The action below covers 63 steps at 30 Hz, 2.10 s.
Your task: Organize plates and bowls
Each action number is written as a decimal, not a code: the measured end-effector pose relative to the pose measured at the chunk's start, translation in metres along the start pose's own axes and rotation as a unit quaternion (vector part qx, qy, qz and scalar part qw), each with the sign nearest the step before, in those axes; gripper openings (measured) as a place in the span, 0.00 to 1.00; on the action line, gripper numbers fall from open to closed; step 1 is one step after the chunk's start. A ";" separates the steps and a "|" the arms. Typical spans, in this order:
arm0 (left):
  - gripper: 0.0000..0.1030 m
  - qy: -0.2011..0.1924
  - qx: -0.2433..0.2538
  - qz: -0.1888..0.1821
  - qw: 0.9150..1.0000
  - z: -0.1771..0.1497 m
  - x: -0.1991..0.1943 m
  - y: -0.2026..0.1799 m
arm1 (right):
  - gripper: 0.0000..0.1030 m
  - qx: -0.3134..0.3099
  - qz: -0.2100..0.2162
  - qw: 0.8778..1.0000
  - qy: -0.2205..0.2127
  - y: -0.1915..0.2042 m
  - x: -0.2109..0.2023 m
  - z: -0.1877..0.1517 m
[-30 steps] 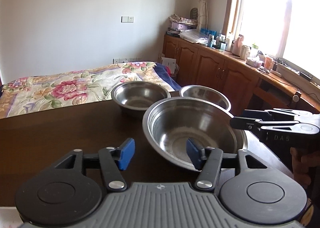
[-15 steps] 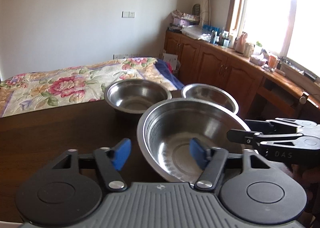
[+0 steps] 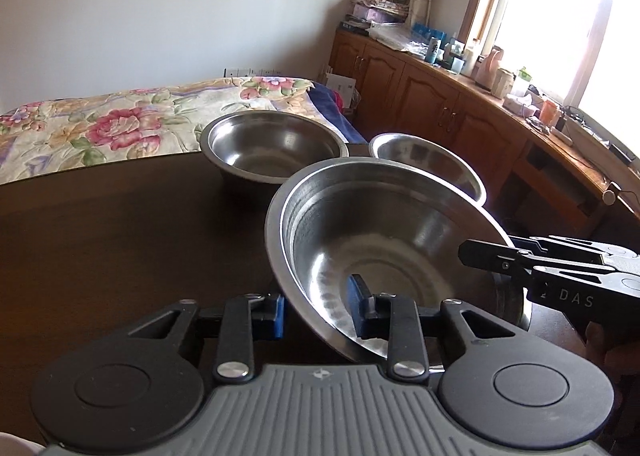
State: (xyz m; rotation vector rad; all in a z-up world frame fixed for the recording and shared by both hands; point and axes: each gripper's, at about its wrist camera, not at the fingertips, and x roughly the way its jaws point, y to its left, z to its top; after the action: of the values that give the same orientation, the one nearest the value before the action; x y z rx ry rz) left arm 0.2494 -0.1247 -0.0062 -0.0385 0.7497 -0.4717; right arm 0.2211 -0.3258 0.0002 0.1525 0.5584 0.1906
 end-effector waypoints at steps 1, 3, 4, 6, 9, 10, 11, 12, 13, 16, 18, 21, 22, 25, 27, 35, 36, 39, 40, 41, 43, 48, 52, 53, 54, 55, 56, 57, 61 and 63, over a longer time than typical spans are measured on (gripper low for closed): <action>0.27 0.001 -0.001 -0.001 1.000 -0.001 -0.001 -0.001 | 0.28 -0.001 -0.003 1.000 0.000 0.001 -0.001 0.000; 0.27 0.001 -0.003 -0.006 1.000 -0.002 -0.004 -0.001 | 0.27 0.001 -0.003 1.000 0.001 0.001 -0.002 -0.001; 0.26 -0.001 -0.003 -0.008 1.000 -0.003 -0.006 -0.001 | 0.27 0.005 -0.001 1.000 0.000 0.001 -0.004 -0.001; 0.26 -0.006 -0.002 -0.010 1.000 -0.004 -0.011 -0.002 | 0.27 0.002 -0.002 1.000 -0.005 0.004 -0.009 -0.001; 0.27 -0.015 0.003 -0.011 1.000 -0.007 -0.021 -0.004 | 0.27 0.000 -0.002 1.000 -0.014 0.008 -0.016 0.000; 0.27 -0.019 0.005 -0.011 1.000 -0.008 -0.025 -0.005 | 0.27 -0.002 -0.002 1.000 -0.016 0.010 -0.019 0.000; 0.27 -0.023 0.006 -0.011 1.000 -0.010 -0.029 -0.005 | 0.27 -0.004 -0.001 1.000 -0.018 0.012 -0.022 -0.001; 0.27 -0.026 0.006 -0.011 1.000 -0.011 -0.033 -0.006 | 0.27 -0.004 0.000 1.000 -0.019 0.014 -0.024 -0.001; 0.27 -0.029 0.006 -0.012 1.000 -0.012 -0.037 -0.005 | 0.27 -0.004 0.002 1.000 -0.020 0.016 -0.026 -0.002; 0.27 -0.037 0.004 -0.014 0.999 -0.018 -0.050 -0.003 | 0.27 -0.004 0.007 1.000 -0.022 0.023 -0.031 -0.005; 0.27 -0.042 0.003 -0.013 0.999 -0.022 -0.058 -0.002 | 0.27 -0.006 0.011 1.000 -0.024 0.028 -0.035 -0.007; 0.27 -0.047 -0.001 -0.011 0.999 -0.029 -0.069 0.001 | 0.27 -0.013 0.012 0.999 -0.027 0.038 -0.039 -0.012; 0.27 -0.047 -0.005 -0.011 0.999 -0.032 -0.071 0.002 | 0.27 -0.016 0.012 0.999 -0.028 0.041 -0.040 -0.014; 0.27 -0.046 -0.014 -0.017 0.999 -0.037 -0.077 0.007 | 0.27 -0.027 0.009 0.999 -0.029 0.049 -0.044 -0.018; 0.27 -0.045 -0.016 -0.018 0.999 -0.041 -0.080 0.008 | 0.27 -0.028 0.009 0.999 -0.027 0.052 -0.045 -0.022; 0.27 -0.040 -0.008 -0.015 0.999 -0.057 -0.089 0.009 | 0.27 -0.030 0.013 0.999 -0.019 0.059 -0.052 -0.031; 0.27 -0.039 -0.007 -0.014 0.999 -0.059 -0.089 0.009 | 0.27 -0.030 0.013 0.999 -0.018 0.059 -0.052 -0.032; 0.28 -0.037 -0.009 -0.014 0.999 -0.064 -0.090 0.009 | 0.27 -0.031 0.008 0.999 -0.019 0.062 -0.052 -0.034; 0.28 -0.037 -0.010 -0.014 0.999 -0.065 -0.090 0.010 | 0.27 -0.032 0.007 0.999 -0.020 0.063 -0.052 -0.036; 0.28 -0.037 -0.011 -0.014 0.999 -0.067 -0.089 0.011 | 0.27 -0.031 0.008 0.999 -0.019 0.064 -0.053 -0.037; 0.29 -0.035 -0.014 -0.015 0.999 -0.069 -0.090 0.012 | 0.27 -0.031 0.010 0.999 -0.018 0.064 -0.053 -0.039; 0.29 -0.034 -0.008 -0.012 0.999 -0.075 -0.094 0.011 | 0.27 -0.030 0.014 0.999 -0.015 0.067 -0.056 -0.045; 0.29 -0.033 -0.007 -0.009 0.999 -0.077 -0.097 0.009 | 0.27 -0.029 0.017 0.999 -0.016 0.072 -0.058 -0.048; 0.29 -0.033 -0.007 -0.008 0.999 -0.078 -0.097 0.010 | 0.27 -0.029 0.017 0.999 -0.016 0.072 -0.058 -0.049; 0.29 -0.032 -0.007 -0.008 0.999 -0.079 -0.097 0.011 | 0.27 -0.030 0.017 0.999 -0.016 0.073 -0.058 -0.049; 0.29 -0.031 -0.008 -0.008 0.999 -0.080 -0.097 0.011 | 0.27 -0.030 0.018 0.999 -0.016 0.074 -0.059 -0.049; 0.29 -0.032 -0.007 -0.008 0.999 -0.081 -0.098 0.012 | 0.27 -0.030 0.018 0.999 -0.016 0.074 -0.060 -0.049; 0.29 -0.031 -0.007 -0.007 0.999 -0.081 -0.098 0.012 | 0.28 -0.032 0.018 0.999 -0.017 0.076 -0.060 -0.050; 0.29 -0.027 -0.007 -0.006 1.000 -0.083 -0.098 0.014 | 0.28 -0.033 0.019 0.999 -0.016 0.078 -0.061 -0.051; 0.29 -0.025 -0.007 -0.007 1.000 -0.084 -0.097 0.015 | 0.28 -0.033 0.020 0.999 -0.016 0.078 -0.063 -0.052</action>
State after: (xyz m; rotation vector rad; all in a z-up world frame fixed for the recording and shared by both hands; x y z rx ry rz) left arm 0.1381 -0.0585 -0.0080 -0.0684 0.7035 -0.4762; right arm 0.1305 -0.2587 0.0042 0.1027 0.5169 0.2440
